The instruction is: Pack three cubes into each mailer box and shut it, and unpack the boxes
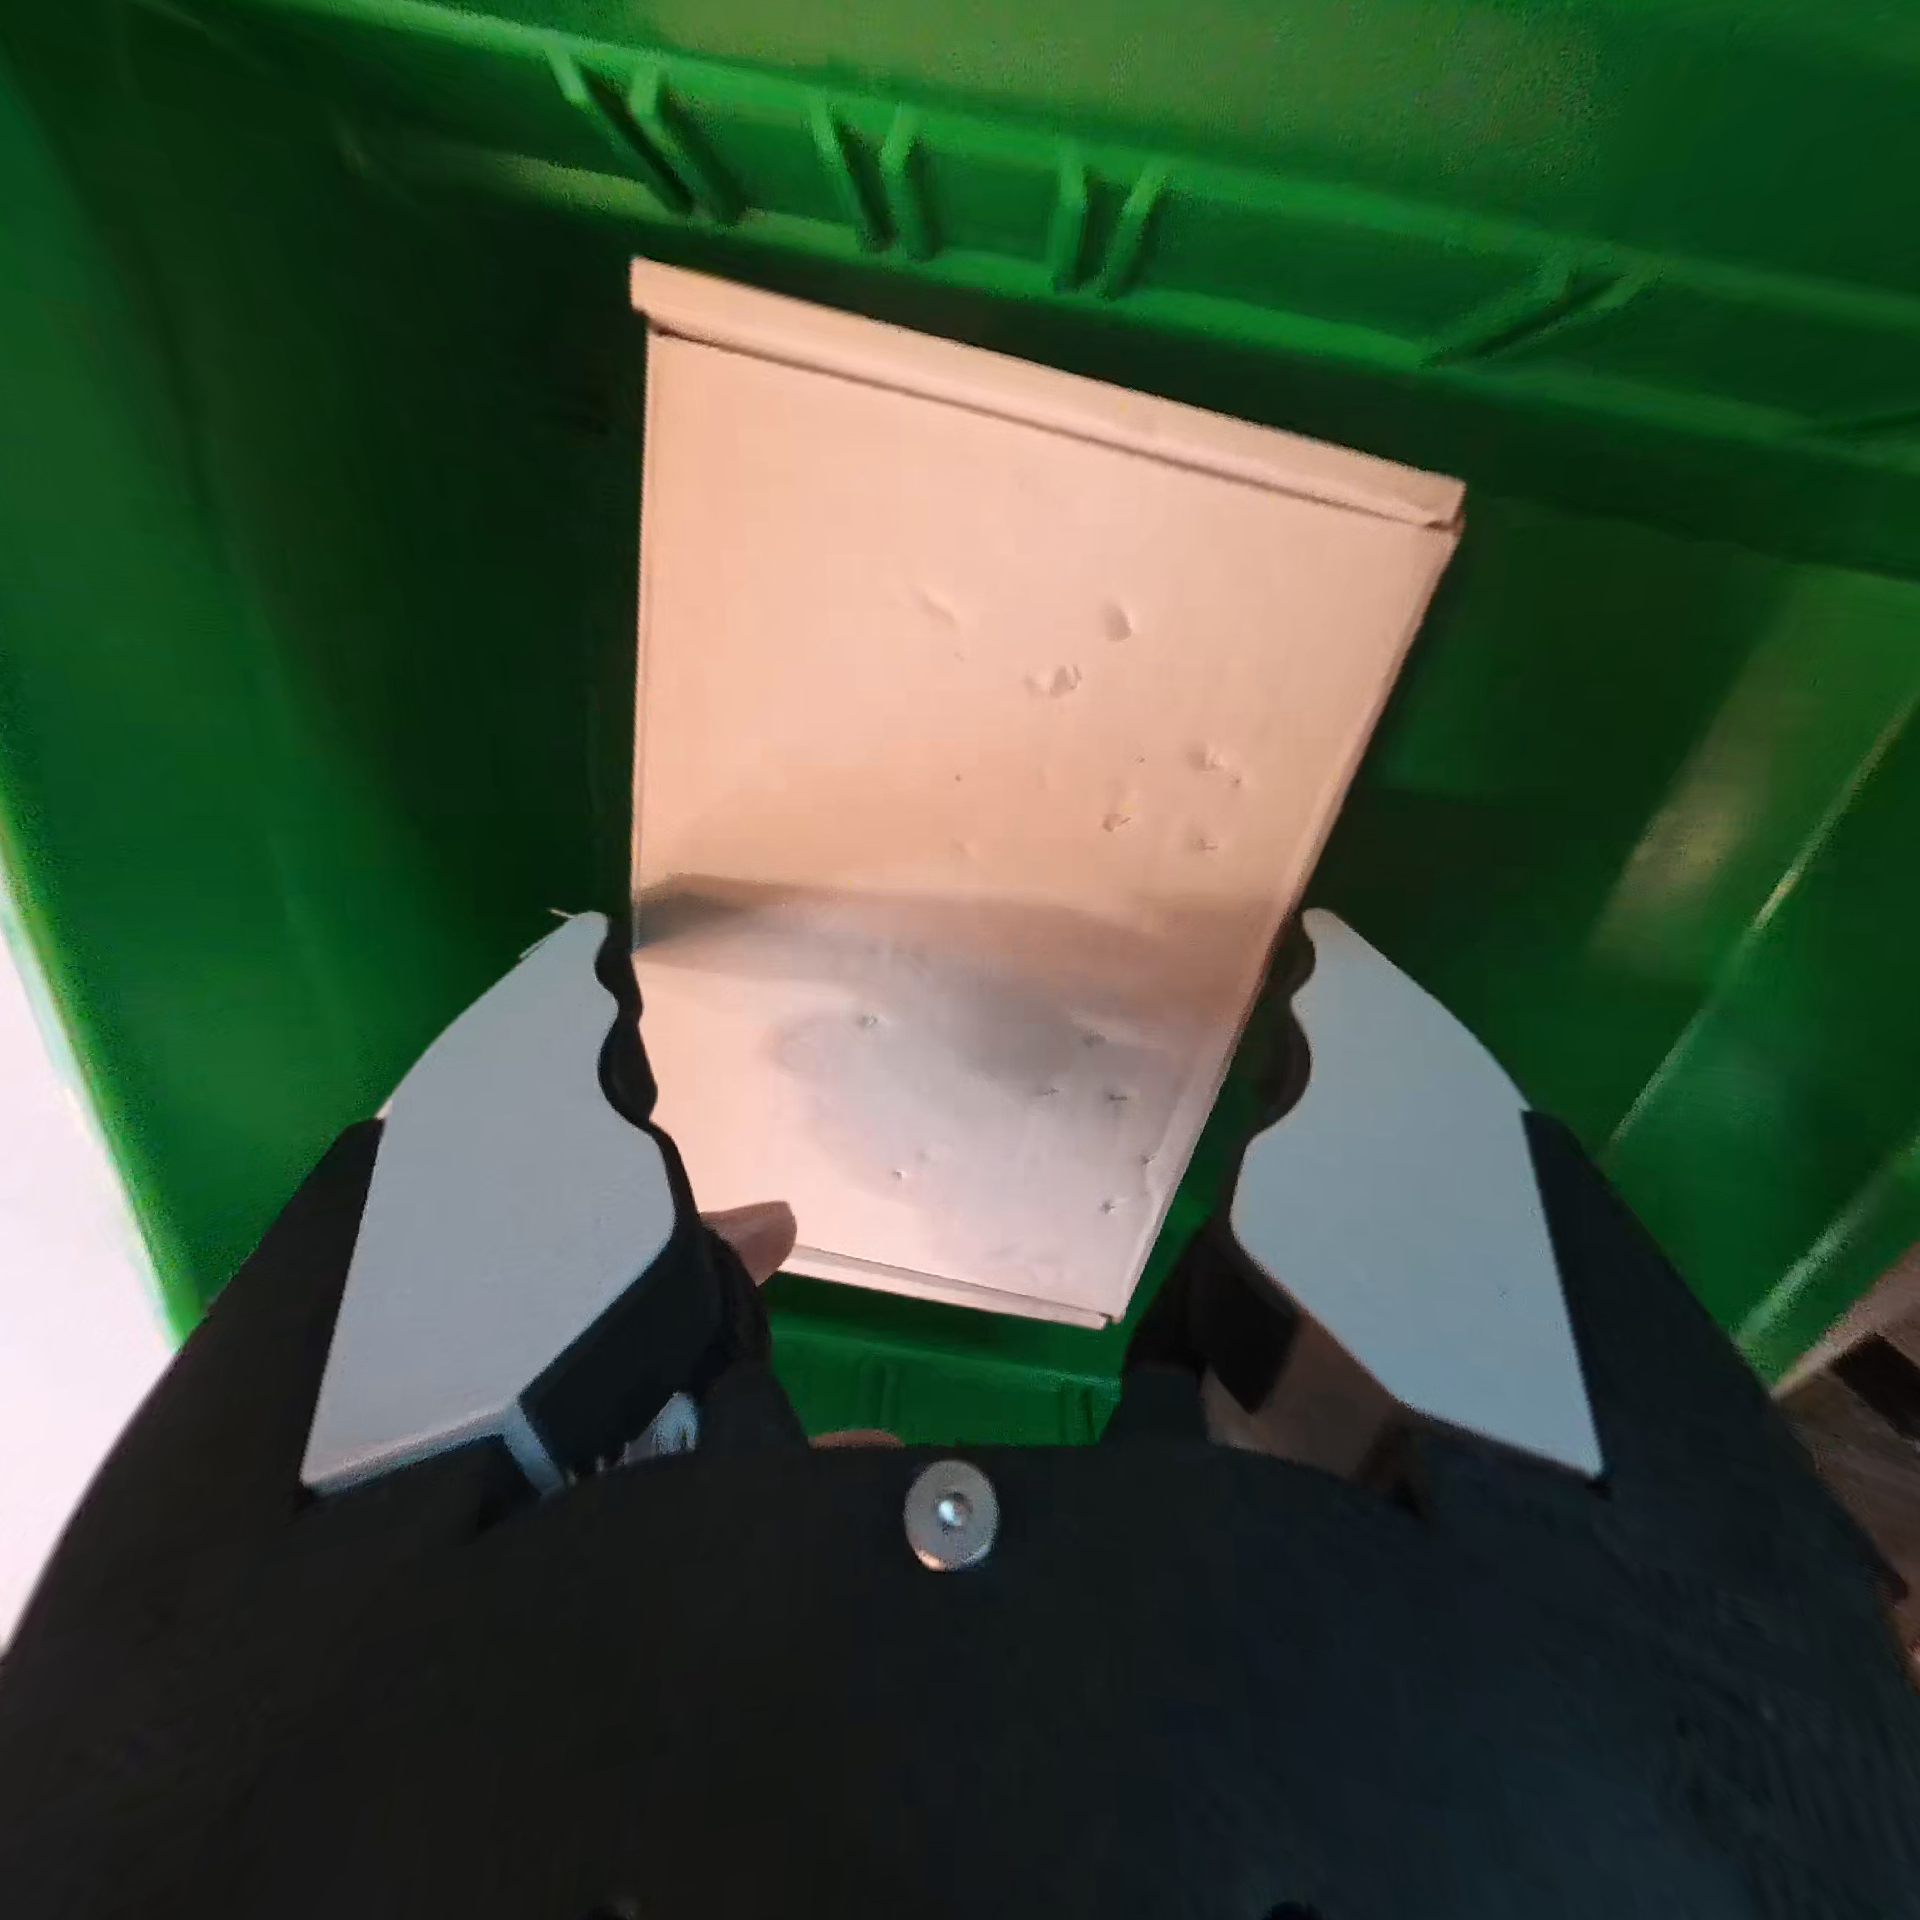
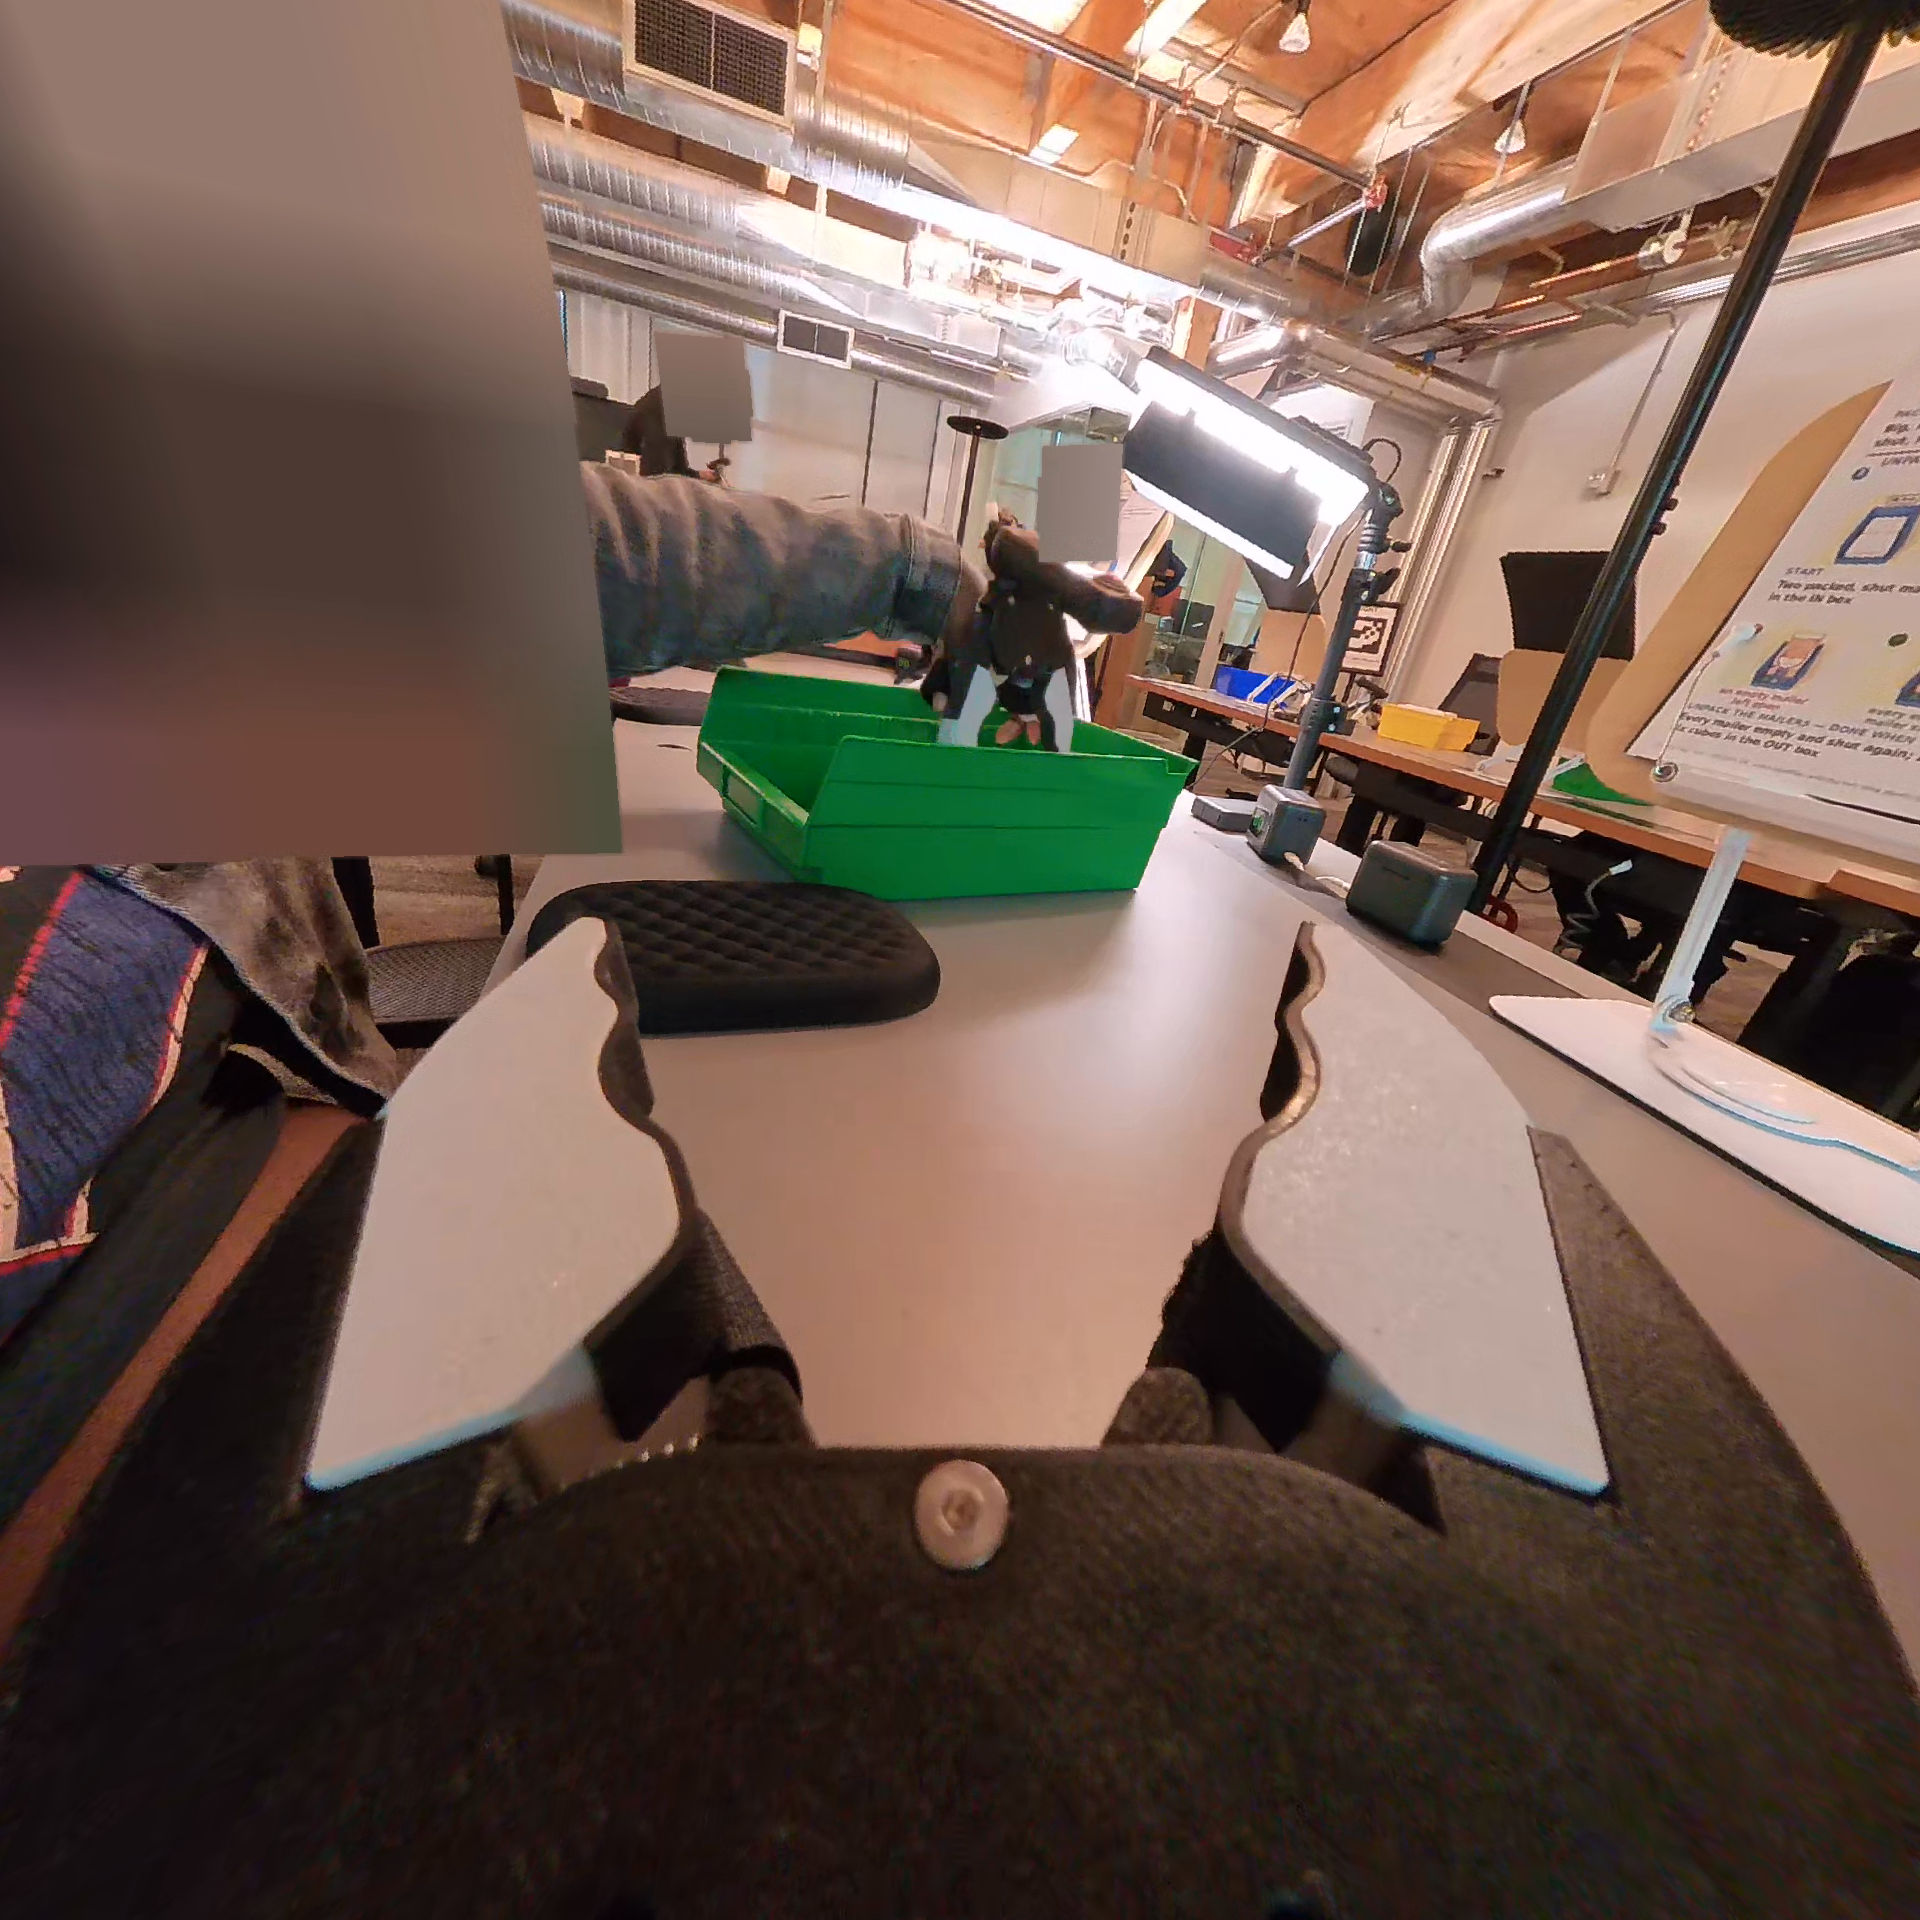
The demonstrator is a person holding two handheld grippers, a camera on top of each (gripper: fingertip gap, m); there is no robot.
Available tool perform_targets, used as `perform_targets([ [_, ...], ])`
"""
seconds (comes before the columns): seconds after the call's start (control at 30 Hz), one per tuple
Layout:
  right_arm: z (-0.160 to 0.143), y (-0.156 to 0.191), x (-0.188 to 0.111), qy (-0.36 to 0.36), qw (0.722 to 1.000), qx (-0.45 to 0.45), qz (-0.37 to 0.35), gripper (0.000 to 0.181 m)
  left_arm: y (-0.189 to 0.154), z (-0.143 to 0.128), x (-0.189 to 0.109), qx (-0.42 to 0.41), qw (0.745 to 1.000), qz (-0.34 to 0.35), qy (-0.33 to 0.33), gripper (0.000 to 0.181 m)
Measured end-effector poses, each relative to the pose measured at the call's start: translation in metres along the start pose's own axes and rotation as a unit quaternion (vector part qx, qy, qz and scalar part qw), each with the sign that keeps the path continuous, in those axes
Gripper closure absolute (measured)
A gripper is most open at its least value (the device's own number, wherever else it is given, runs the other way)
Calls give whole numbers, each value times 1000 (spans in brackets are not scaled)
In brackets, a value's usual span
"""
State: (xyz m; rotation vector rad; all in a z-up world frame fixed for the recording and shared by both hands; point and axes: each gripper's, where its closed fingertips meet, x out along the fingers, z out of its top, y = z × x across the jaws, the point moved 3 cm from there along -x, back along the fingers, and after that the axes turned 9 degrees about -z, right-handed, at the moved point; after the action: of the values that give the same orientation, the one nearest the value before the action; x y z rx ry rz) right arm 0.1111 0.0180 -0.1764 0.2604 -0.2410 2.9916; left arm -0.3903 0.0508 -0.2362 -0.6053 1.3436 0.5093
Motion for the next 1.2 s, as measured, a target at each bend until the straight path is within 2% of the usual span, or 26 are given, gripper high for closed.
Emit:
perform_targets([
  [0.27,0,0,0,0,1000,-1,0,65,3,-5,19,7,999,-1,45,49],
  [0.4,0,0,0,1,1000,-1,0,65,-1,-5,15,23,999,4,45,50],
  [0.57,-1,1,0,4,1000,-2,0,66,-8,-8,-8,21,998,33,41,51],
  [0.77,-1,1,1,5,1000,-5,1,66,-23,4,-61,35,994,97,41,52],
  [0.9,-2,2,1,7,1000,-7,2,67,-44,31,-106,50,987,145,50,52],
  [1.0,-2,2,1,8,1000,-9,2,67,-65,66,-129,66,983,164,52,52],
  [1.1,-2,3,1,9,1000,-13,2,67,-92,110,-130,109,977,168,65,52],
  [1.2,-2,3,0,11,1000,-19,2,66,-120,157,-111,169,970,161,73,52],
])
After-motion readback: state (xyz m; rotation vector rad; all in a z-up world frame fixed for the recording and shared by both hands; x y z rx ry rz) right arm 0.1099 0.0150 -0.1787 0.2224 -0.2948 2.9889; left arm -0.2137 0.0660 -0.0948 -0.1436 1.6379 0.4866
